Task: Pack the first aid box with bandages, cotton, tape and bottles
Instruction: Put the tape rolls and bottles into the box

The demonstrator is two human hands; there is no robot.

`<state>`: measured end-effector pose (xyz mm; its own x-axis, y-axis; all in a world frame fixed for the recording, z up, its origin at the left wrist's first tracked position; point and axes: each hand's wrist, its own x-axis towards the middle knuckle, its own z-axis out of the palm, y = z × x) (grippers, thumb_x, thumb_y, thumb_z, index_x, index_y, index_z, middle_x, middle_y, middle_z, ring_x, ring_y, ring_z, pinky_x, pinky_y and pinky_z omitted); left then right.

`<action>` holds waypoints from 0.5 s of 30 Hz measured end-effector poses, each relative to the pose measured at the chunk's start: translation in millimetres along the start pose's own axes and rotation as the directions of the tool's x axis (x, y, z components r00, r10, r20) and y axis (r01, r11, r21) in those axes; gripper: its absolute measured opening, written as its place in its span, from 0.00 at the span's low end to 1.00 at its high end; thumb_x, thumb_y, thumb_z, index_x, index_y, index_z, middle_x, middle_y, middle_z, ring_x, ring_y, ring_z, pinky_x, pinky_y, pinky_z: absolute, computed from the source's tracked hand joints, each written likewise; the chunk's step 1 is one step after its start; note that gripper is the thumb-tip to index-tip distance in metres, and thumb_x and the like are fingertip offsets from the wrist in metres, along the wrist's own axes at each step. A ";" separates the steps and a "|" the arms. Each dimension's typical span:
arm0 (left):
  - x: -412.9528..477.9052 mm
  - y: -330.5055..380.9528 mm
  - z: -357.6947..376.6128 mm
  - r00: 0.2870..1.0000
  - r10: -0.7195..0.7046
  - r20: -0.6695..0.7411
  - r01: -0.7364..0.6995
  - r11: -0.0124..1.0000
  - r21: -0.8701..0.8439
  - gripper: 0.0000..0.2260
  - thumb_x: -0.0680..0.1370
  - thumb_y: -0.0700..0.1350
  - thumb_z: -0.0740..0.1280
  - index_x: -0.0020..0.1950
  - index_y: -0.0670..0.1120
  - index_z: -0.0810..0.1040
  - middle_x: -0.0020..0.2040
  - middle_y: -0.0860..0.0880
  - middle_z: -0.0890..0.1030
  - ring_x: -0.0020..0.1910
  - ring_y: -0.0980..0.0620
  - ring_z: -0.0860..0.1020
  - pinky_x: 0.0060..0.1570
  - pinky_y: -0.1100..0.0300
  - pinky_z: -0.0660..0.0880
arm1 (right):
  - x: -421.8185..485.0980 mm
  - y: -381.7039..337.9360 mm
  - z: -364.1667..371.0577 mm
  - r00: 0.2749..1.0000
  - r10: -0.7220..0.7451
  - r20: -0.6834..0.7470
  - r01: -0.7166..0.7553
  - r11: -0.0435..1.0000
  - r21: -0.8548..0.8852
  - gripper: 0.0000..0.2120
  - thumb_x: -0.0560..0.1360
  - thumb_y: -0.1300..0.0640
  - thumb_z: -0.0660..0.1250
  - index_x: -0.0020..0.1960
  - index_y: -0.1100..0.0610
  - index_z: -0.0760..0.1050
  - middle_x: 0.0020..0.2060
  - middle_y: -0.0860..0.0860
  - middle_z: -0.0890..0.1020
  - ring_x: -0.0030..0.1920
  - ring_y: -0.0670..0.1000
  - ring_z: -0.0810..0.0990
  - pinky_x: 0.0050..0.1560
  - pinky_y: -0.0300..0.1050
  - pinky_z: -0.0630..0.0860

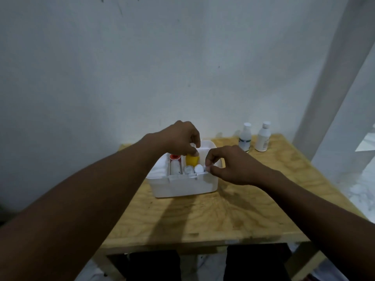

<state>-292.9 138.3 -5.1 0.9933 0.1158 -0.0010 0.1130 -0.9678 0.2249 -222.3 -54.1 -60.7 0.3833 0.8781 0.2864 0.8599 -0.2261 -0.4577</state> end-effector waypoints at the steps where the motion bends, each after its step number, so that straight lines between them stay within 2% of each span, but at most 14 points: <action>1: 0.9 -0.3 2.9 1.000 -0.006 0.008 0.006 1.000 0.007 0.12 0.72 0.48 0.77 0.54 0.48 0.84 0.53 0.50 0.82 0.53 0.51 0.81 0.51 0.57 0.79 | 0.3 0.3 0.1 1.000 0.000 0.013 0.000 1.000 0.002 0.04 0.73 0.52 0.70 0.46 0.51 0.82 0.44 0.42 0.85 0.47 0.40 0.82 0.52 0.45 0.79; 4: 4.5 -1.1 10.2 0.998 -0.026 0.050 0.026 1.000 0.013 0.12 0.72 0.49 0.78 0.53 0.48 0.85 0.53 0.49 0.83 0.53 0.51 0.80 0.52 0.56 0.79 | 0.8 2.0 0.1 1.000 -0.002 0.028 0.002 1.000 0.015 0.05 0.74 0.51 0.70 0.48 0.51 0.80 0.45 0.42 0.84 0.48 0.40 0.81 0.53 0.46 0.79; 8: 8.0 -0.9 10.0 0.996 -0.040 0.075 0.041 0.999 -0.009 0.09 0.75 0.49 0.73 0.53 0.48 0.86 0.46 0.53 0.83 0.46 0.54 0.79 0.42 0.62 0.75 | -0.9 5.9 -0.5 0.999 0.021 0.031 -0.023 0.998 0.056 0.10 0.73 0.49 0.71 0.52 0.47 0.74 0.48 0.42 0.82 0.52 0.40 0.81 0.52 0.47 0.79; 10: 8.9 -1.6 7.1 0.996 -0.063 0.067 0.066 0.997 -0.039 0.09 0.77 0.49 0.70 0.53 0.49 0.86 0.44 0.55 0.81 0.46 0.54 0.79 0.43 0.62 0.73 | -1.5 8.3 -0.8 0.999 0.033 0.029 -0.035 0.997 0.068 0.12 0.72 0.48 0.72 0.53 0.45 0.73 0.48 0.41 0.82 0.52 0.39 0.81 0.51 0.48 0.79; 15: 11.1 -6.6 9.2 0.994 -0.092 0.063 0.096 0.993 -0.063 0.11 0.78 0.52 0.68 0.55 0.48 0.85 0.48 0.53 0.81 0.47 0.52 0.79 0.45 0.59 0.73 | -1.9 9.4 -2.7 0.999 0.035 0.010 -0.036 0.990 0.134 0.12 0.71 0.49 0.72 0.53 0.49 0.76 0.48 0.42 0.82 0.52 0.39 0.81 0.54 0.47 0.80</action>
<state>-282.3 143.9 -15.6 0.9783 0.1898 -0.0836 0.2059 -0.9363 0.2845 -214.0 -59.0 -63.2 0.4095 0.8739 0.2618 0.7927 -0.1988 -0.5763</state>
